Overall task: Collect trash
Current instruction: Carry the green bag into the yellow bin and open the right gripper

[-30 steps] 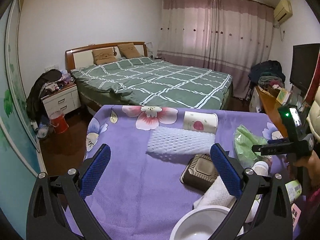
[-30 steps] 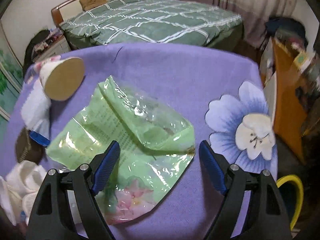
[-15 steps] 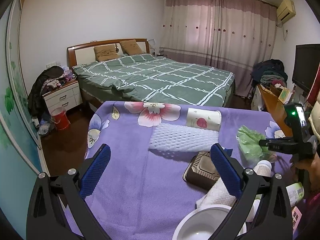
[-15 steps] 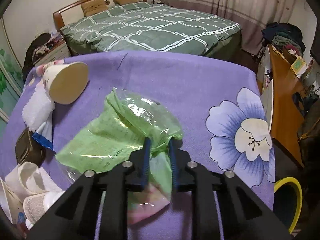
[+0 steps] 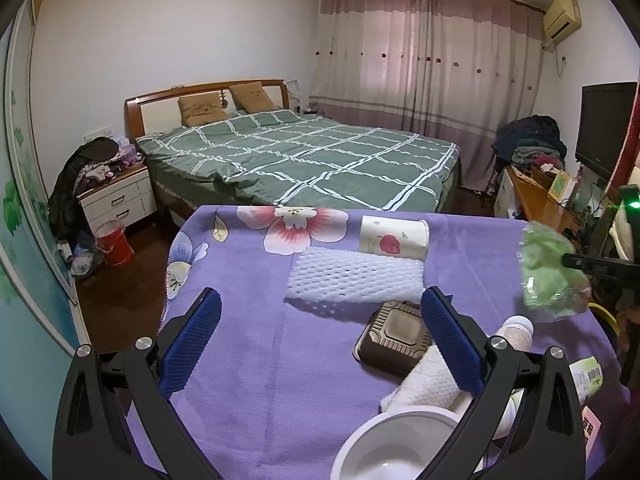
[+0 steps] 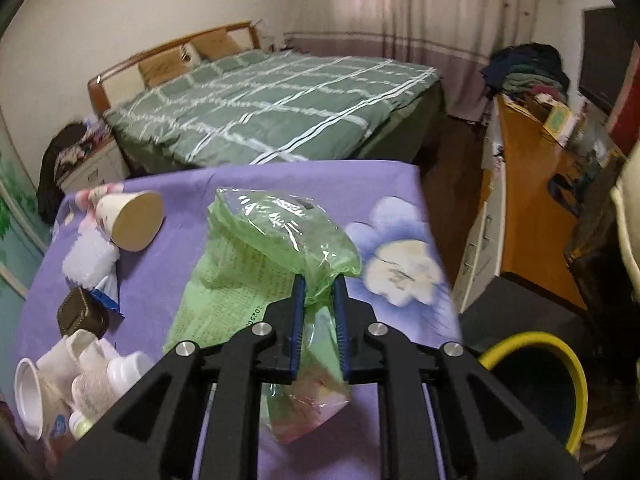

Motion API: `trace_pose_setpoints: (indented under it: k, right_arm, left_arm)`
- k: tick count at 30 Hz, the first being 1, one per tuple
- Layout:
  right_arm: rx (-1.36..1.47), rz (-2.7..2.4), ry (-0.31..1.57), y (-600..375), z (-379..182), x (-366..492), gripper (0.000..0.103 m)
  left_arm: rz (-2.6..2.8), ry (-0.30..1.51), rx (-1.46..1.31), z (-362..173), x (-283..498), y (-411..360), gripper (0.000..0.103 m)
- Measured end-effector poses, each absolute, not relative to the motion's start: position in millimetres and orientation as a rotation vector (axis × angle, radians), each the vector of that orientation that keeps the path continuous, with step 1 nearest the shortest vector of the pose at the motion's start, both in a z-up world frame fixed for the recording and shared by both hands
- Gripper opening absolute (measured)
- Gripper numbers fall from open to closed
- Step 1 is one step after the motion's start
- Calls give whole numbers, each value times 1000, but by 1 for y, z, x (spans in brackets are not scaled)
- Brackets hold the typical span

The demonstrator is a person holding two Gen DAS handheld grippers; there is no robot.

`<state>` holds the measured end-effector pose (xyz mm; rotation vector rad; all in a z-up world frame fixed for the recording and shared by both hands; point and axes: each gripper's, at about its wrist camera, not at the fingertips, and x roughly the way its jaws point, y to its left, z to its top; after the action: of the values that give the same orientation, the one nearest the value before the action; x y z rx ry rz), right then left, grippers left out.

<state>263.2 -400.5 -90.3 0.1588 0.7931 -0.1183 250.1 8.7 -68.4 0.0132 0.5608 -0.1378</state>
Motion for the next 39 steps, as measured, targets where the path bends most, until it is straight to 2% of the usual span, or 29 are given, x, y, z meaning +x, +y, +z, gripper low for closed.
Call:
trace_pose_setpoints:
  k: [9, 20, 23, 25, 27, 28, 39]
  right_arm:
    - [293, -372, 707, -484, -86, 163, 14]
    - [417, -637, 791, -570, -138, 106, 15]
    - [436, -658, 817, -577, -152, 102, 21]
    - [444, -658, 826, -577, -156, 102, 29]
    - [441, -656, 825, -576, -157, 101, 32]
    - [441, -653, 821, -574, -156, 100, 36]
    - [445, -622, 782, -571, -145, 87, 39]
  left_arm:
    - [-196, 506, 55, -59, 237, -5, 98]
    - [-288, 437, 159, -51, 211, -38, 98]
    - [-307, 442, 170, -51, 207, -46, 98]
    - [-320, 442, 171, -50, 204, -50, 98]
    - [-340, 443, 168, -49, 200, -55, 98]
    - [-347, 441, 168, -48, 198, -57, 98]
    - [-407, 436, 190, -37, 165, -77, 98]
